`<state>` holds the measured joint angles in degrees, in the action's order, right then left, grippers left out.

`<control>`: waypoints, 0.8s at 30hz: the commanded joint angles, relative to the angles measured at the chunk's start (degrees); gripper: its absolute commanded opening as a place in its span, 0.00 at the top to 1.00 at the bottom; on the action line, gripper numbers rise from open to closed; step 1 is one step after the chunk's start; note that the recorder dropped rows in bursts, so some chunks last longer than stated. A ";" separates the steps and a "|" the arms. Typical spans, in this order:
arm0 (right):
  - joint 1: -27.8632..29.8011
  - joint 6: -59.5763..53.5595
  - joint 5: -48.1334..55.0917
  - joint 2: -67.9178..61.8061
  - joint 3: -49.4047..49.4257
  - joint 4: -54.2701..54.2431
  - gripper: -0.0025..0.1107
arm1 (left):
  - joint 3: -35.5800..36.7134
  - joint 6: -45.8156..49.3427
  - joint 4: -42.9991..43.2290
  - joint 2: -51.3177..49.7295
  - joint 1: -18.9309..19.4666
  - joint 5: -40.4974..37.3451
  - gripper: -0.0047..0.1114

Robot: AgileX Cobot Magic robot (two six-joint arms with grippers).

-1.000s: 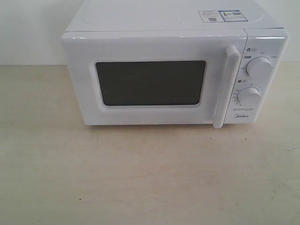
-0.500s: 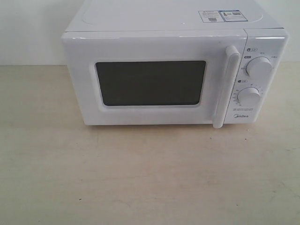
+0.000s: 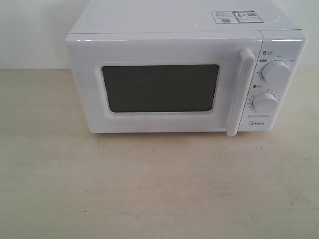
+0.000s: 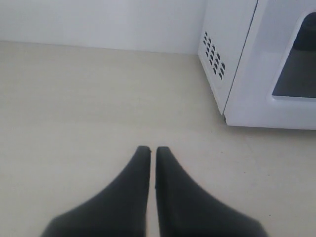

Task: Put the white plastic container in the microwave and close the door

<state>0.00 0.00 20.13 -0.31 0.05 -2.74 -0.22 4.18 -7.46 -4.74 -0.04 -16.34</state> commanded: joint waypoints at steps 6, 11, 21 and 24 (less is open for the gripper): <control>0.16 0.00 -0.35 0.31 -0.05 0.04 0.98 | 0.22 -0.69 -0.68 4.74 -0.55 -0.16 0.92; 0.16 0.00 -0.35 0.31 -0.05 0.04 0.98 | 0.22 -0.69 -0.68 4.74 -0.55 -0.16 0.92; 0.16 0.00 -0.35 0.31 -0.05 0.04 0.98 | 0.22 -0.69 -0.68 4.74 -0.55 -0.16 0.92; 0.16 0.00 -0.40 0.31 -0.05 0.04 0.98 | 0.22 -0.69 -0.68 4.74 -0.55 0.02 0.92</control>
<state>0.00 0.00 20.24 -0.31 0.05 -2.77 -0.22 4.11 -7.66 -0.19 -0.04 -16.55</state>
